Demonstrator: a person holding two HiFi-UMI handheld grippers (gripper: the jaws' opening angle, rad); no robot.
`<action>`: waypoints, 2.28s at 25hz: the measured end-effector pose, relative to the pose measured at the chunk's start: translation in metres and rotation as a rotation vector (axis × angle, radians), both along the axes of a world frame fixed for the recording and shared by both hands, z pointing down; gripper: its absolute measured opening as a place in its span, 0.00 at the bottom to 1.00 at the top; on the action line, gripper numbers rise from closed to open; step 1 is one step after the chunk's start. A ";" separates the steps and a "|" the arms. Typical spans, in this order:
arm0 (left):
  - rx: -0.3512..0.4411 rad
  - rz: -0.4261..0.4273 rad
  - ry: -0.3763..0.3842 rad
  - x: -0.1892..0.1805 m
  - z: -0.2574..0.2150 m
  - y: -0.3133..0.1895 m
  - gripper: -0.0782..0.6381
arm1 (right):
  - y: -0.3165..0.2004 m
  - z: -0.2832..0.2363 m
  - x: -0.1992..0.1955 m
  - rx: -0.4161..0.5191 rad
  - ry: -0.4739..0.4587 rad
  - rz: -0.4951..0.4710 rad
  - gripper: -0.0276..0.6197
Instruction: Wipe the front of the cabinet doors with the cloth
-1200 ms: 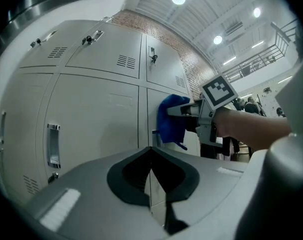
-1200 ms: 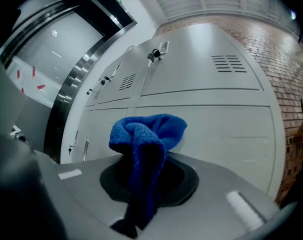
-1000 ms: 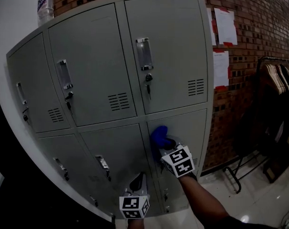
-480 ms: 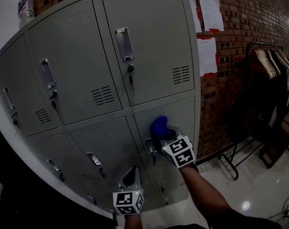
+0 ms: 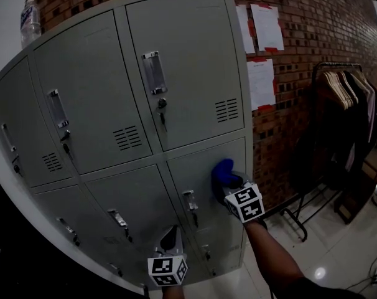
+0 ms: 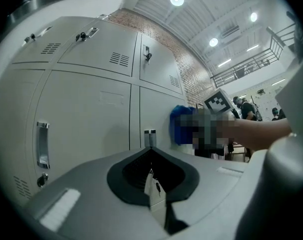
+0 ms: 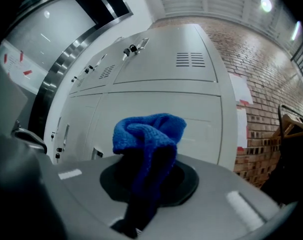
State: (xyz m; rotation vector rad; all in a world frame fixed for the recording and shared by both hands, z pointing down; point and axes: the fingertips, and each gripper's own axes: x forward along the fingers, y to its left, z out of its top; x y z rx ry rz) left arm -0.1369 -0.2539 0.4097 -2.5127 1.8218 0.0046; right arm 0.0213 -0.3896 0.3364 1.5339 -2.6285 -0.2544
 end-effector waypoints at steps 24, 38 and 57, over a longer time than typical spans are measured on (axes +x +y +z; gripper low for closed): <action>-0.020 -0.010 0.003 0.002 0.011 0.004 0.13 | 0.024 0.021 -0.052 -0.029 -0.007 -0.136 0.12; -0.033 -0.110 0.016 -0.042 0.016 0.021 0.13 | 0.035 0.031 -0.133 -0.035 0.025 -0.246 0.12; -0.064 -0.035 0.007 -0.009 0.031 0.013 0.13 | 0.001 0.047 -0.005 -0.051 0.046 -0.023 0.13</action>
